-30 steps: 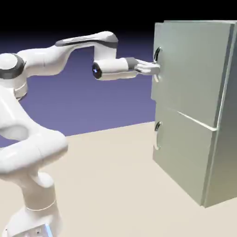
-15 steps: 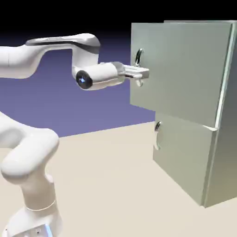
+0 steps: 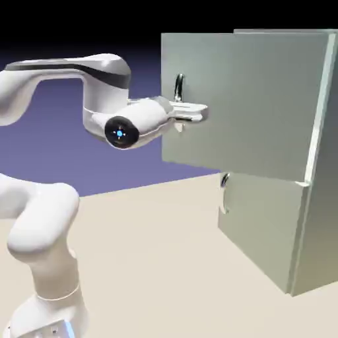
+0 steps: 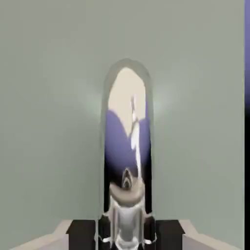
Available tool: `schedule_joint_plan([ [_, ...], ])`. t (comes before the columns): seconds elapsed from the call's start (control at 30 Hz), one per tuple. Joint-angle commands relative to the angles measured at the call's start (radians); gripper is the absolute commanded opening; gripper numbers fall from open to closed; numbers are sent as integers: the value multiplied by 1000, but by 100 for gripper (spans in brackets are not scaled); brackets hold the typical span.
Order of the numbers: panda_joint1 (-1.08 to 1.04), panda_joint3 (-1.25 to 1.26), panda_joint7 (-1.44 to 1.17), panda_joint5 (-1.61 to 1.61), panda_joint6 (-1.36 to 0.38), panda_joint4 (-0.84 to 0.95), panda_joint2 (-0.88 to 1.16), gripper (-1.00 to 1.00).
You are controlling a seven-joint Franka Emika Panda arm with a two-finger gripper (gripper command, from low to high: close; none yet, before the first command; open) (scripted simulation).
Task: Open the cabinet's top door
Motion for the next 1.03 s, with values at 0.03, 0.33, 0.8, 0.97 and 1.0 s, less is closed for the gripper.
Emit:
schedule_joint_plan([
  [0.03,-6,-72,-8,-74,-73,5,18,-100],
  [0.33,2,-399,-81,-399,-423,135,213,-100],
  [0.8,186,-810,-270,-677,-995,596,717,-100],
  [0.97,226,-903,-354,-697,-1182,760,897,-100],
  [1.0,227,-907,-358,-698,-1190,767,905,-100],
])
